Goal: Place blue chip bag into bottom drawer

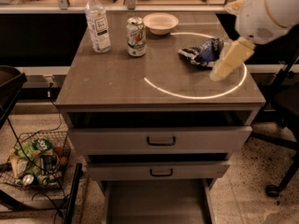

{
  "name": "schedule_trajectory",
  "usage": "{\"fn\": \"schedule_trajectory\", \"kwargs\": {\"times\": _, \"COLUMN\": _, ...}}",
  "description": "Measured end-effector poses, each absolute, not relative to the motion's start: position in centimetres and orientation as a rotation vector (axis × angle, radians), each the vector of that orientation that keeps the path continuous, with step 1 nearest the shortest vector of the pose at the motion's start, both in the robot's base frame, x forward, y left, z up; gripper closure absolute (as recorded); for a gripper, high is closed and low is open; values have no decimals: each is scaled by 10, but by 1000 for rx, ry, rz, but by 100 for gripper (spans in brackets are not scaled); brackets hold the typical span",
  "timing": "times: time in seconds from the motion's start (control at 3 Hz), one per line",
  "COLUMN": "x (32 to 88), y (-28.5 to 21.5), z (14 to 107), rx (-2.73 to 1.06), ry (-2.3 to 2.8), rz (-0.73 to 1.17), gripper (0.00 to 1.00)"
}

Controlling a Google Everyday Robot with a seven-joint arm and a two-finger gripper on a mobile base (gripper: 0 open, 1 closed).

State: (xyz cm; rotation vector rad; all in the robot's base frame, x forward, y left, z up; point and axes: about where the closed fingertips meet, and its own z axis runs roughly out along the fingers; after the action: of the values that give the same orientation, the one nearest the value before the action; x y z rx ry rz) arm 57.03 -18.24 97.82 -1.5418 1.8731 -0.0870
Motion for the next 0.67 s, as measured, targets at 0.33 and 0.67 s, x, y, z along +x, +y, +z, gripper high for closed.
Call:
{"fn": "schedule_trajectory", "kwargs": {"times": 0.33, "x": 614, "y": -170, "z": 976, "rx": -1523, "ry": 1845, "rz": -109, "gripper": 0}}
{"fn": "schedule_trajectory", "kwargs": {"times": 0.67, "x": 614, "y": -170, "z": 976, "rx": -1522, "ry": 1845, "rz": -109, "gripper": 0}}
